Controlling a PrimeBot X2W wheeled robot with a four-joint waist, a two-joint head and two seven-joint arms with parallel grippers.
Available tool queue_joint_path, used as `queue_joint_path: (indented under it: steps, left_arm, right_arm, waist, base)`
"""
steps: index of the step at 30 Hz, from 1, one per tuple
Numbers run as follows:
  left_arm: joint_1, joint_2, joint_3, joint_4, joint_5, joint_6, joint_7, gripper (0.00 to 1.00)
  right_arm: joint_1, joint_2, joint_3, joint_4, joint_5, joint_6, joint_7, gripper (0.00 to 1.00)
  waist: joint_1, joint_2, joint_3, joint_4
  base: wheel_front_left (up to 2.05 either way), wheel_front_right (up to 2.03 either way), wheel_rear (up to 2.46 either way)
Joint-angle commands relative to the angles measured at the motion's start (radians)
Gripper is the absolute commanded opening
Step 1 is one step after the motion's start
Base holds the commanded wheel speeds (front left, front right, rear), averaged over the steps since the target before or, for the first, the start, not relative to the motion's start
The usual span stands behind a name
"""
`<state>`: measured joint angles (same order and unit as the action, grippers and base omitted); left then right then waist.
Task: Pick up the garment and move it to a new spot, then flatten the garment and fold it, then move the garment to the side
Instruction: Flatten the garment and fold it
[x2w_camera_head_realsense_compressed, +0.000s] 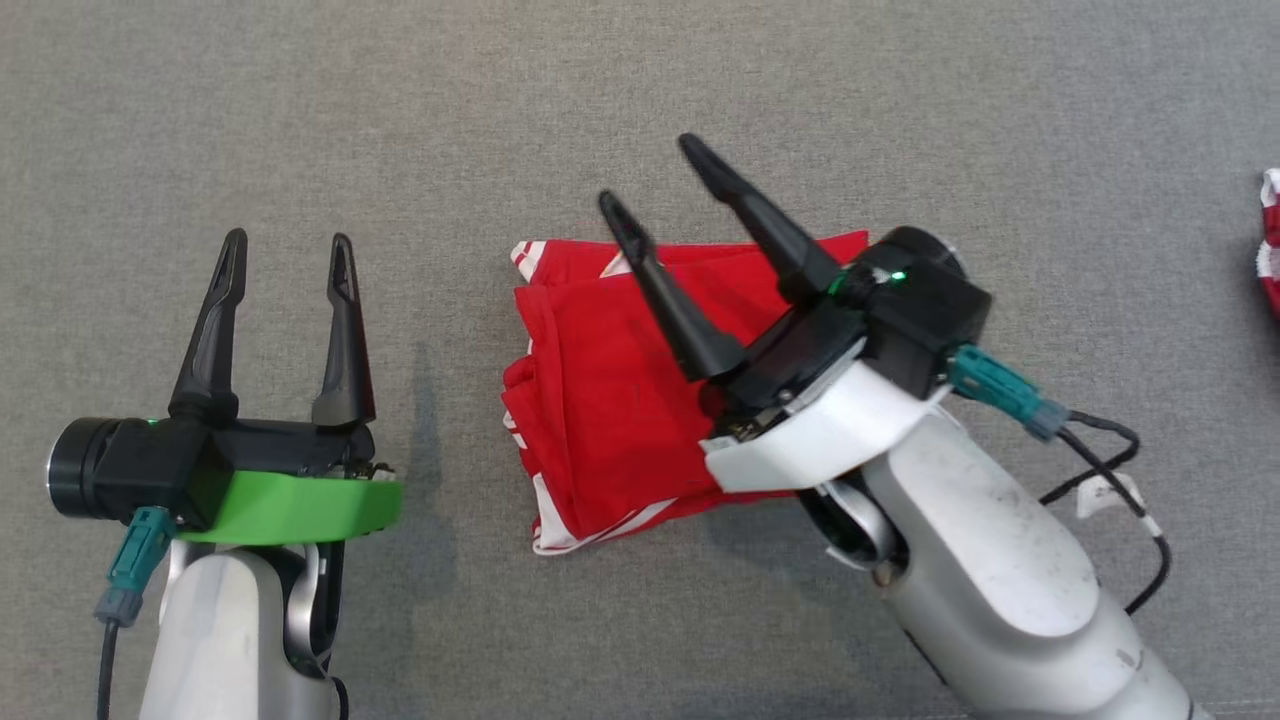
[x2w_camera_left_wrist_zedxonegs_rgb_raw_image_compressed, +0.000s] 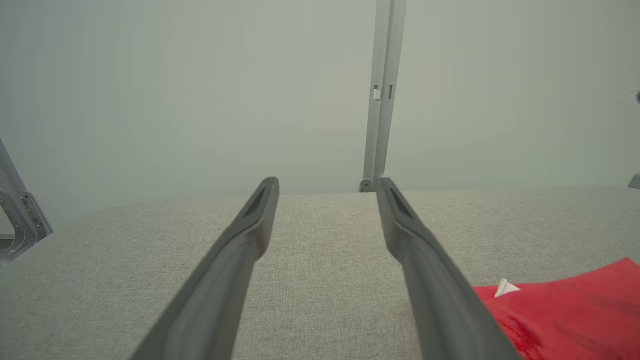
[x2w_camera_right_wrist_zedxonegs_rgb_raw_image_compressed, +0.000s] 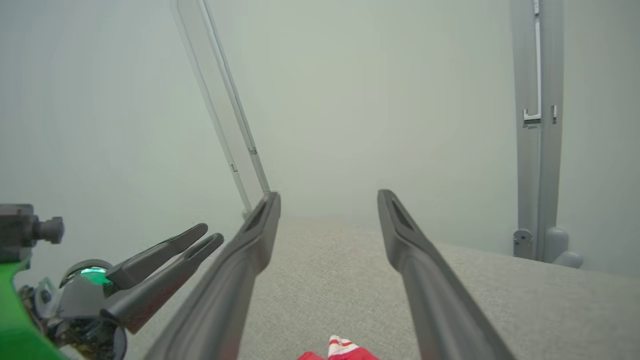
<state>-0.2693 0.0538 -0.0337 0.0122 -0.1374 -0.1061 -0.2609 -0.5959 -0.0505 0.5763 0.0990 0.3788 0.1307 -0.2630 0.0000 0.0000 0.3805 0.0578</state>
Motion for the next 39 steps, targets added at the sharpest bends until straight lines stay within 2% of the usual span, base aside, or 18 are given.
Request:
queue_joint_path:
  steps: [1,6,12,16,26,39]
  left_arm:
    - [0.009,0.001,0.005,0.001,0.006,0.001,-0.003,1.00]
    - [0.018,0.008,0.021,0.001,0.008,0.005,-0.003,1.00]
    - [0.036,0.015,0.034,0.004,0.012,0.009,-0.003,1.00]
    - [0.058,0.023,0.050,0.001,0.009,0.014,-0.003,1.00]
    - [0.118,0.046,0.063,0.010,0.001,0.020,0.003,1.00]
    - [0.250,0.071,0.052,0.008,0.001,0.028,0.063,1.00]
  right_arm:
    - [0.023,-0.014,-0.036,-0.019,-0.028,0.000,-0.004,1.00]
    - [0.110,-0.057,-0.222,-0.089,-0.107,0.000,-0.004,1.00]
    - [0.249,-0.113,-0.441,-0.115,-0.151,0.000,-0.004,1.00]
    - [0.329,-0.130,-0.527,-0.113,-0.159,0.000,-0.003,1.00]
    - [0.419,-0.139,-0.531,-0.097,-0.146,0.000,0.025,1.00]
    - [0.536,-0.144,-0.528,-0.060,-0.124,0.000,0.079,1.00]
  waist:
    - [0.0000,0.0000,-0.008,-0.011]
    - [0.0000,0.0000,-0.019,-0.033]
    - [0.0000,0.0000,-0.041,-0.045]
    - [0.0000,0.0000,-0.063,-0.057]
    - [0.0000,0.0000,-0.147,-0.061]
    - [0.0000,0.0000,-0.295,-0.063]
  base:
    - [0.00,0.00,0.00]
    - [0.00,0.00,0.00]
    - [0.00,0.00,0.00]
    - [0.00,0.00,0.00]
    - [0.00,0.00,0.00]
    - [0.00,0.00,0.00]
